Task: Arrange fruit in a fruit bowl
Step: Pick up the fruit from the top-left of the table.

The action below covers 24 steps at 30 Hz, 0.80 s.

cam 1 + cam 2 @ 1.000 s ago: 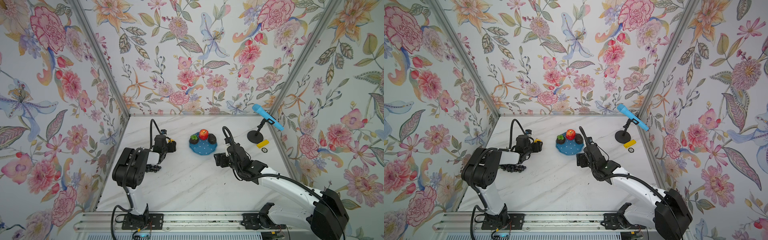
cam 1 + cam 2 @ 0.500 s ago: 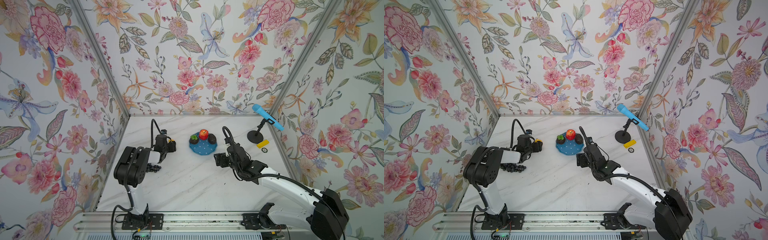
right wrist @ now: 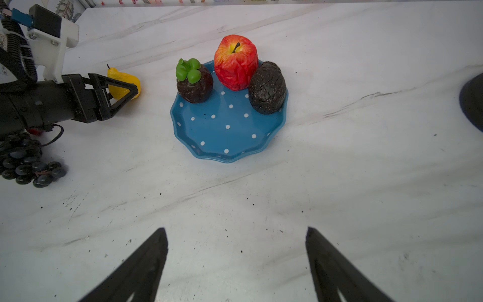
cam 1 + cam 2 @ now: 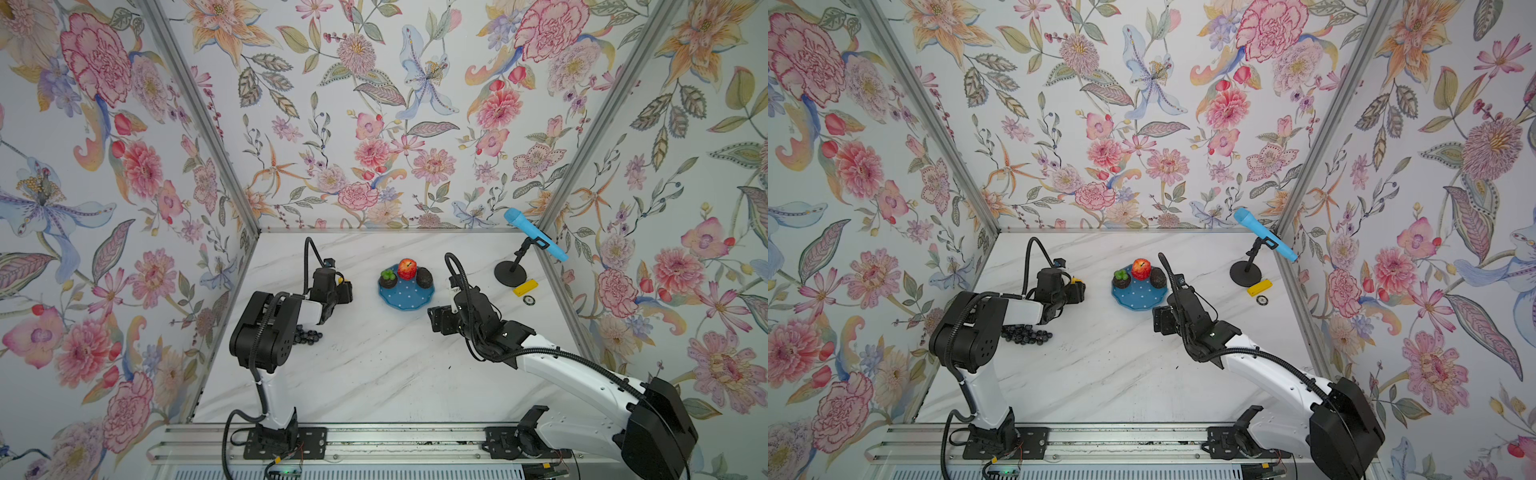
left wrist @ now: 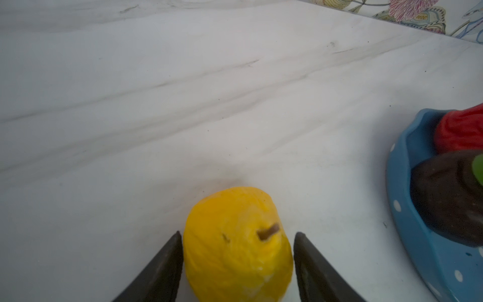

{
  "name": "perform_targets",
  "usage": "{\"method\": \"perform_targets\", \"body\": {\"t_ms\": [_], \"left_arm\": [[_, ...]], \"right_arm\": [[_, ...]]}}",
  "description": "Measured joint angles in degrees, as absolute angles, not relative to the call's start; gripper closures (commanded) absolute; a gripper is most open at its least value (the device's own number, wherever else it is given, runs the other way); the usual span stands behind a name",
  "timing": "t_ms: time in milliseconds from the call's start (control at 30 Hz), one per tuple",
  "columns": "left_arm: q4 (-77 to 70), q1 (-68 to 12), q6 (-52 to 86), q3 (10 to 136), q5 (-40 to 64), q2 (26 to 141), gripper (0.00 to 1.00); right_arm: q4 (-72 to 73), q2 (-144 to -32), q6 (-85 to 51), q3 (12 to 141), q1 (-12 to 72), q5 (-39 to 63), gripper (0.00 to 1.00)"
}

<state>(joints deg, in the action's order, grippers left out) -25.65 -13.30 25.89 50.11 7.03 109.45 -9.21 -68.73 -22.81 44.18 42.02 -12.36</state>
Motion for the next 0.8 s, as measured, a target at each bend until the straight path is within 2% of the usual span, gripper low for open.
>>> {"method": "perform_targets", "body": {"t_ms": [233, 533, 800], "left_arm": [[-25.23, -13.47, 25.47, 50.48, 7.03, 109.69, 0.40], [-25.78, -13.54, 25.30, 49.71, 7.03, 109.38, 0.42], [-26.79, -17.04, 23.53, 41.65, 7.33, 98.17, 0.43]], "right_arm": [[-9.32, -68.55, -22.81, 44.18, 42.02, -12.38, 0.16], [-9.45, -67.68, -22.81, 44.18, 42.02, -12.38, 0.16], [-9.80, -66.15, -23.27, 44.29, 42.02, -11.07, 0.16]]}}
